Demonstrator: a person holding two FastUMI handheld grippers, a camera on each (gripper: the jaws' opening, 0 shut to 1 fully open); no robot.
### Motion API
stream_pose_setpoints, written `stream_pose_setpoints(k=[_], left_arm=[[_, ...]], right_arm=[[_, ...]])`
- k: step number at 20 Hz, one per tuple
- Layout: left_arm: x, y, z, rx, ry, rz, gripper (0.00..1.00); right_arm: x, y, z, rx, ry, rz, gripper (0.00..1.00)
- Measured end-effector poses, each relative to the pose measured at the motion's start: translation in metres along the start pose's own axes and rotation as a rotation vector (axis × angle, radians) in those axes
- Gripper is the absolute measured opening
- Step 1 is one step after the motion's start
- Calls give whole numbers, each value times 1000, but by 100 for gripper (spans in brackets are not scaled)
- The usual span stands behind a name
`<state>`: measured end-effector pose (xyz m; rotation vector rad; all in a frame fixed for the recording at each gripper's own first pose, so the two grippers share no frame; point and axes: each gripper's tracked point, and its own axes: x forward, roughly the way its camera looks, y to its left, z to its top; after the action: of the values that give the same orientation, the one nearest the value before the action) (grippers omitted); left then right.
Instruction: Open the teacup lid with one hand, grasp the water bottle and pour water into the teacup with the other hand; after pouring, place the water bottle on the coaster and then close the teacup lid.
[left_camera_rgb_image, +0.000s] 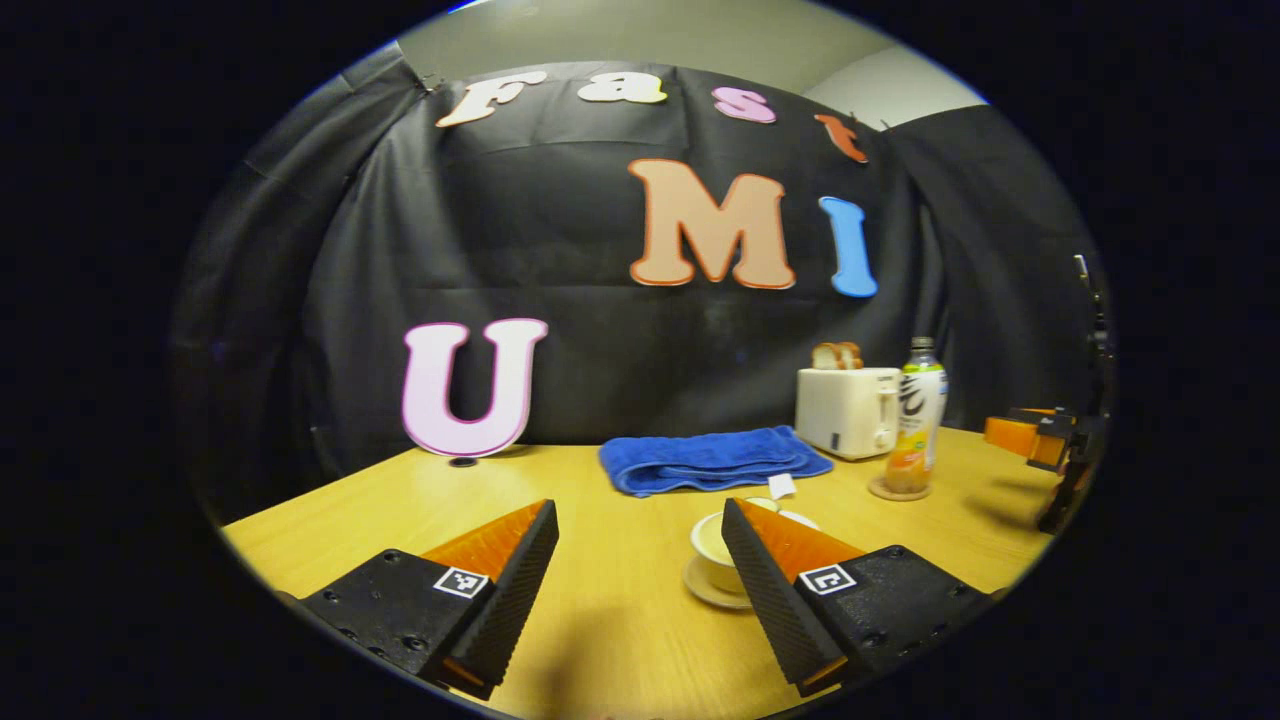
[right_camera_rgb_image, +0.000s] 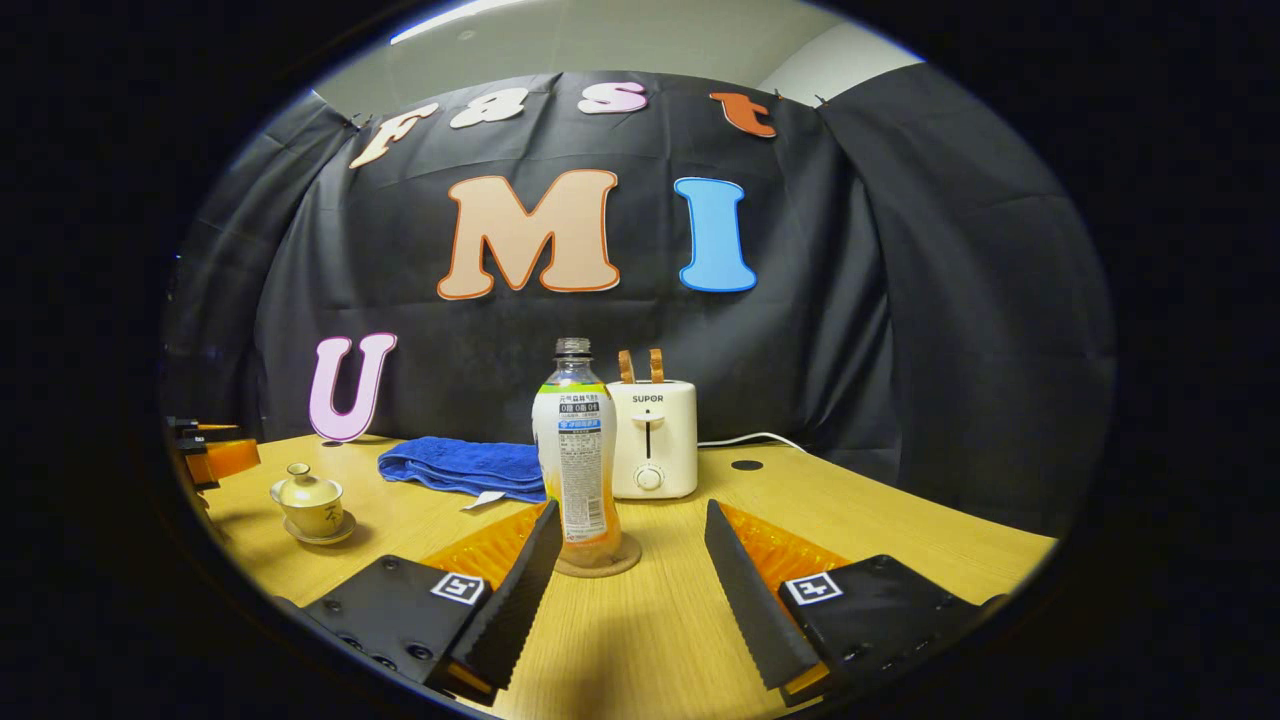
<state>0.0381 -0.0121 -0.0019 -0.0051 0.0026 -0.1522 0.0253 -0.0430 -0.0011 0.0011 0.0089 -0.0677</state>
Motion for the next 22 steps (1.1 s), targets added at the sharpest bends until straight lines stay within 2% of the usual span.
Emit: stream_pose_setpoints(k=[4,5,7,9,22], left_arm=[[-8,25,2,6,1,149,96],[-10,32,1,6,4,187,96],[-19,52,1,8,5,298,96],[-27,61,1,10,4,369,96],[-27,57,0,5,6,374,96]], right_arm=[[0,-1,0,-1,0,-7,90],[0,-1,0,-1,-1,-10,92],[0,-2,0,-1,-2,-15,93],[0,-2,0,-1,-2,-16,93],[0,-4,0,-1,-2,-25,92]])
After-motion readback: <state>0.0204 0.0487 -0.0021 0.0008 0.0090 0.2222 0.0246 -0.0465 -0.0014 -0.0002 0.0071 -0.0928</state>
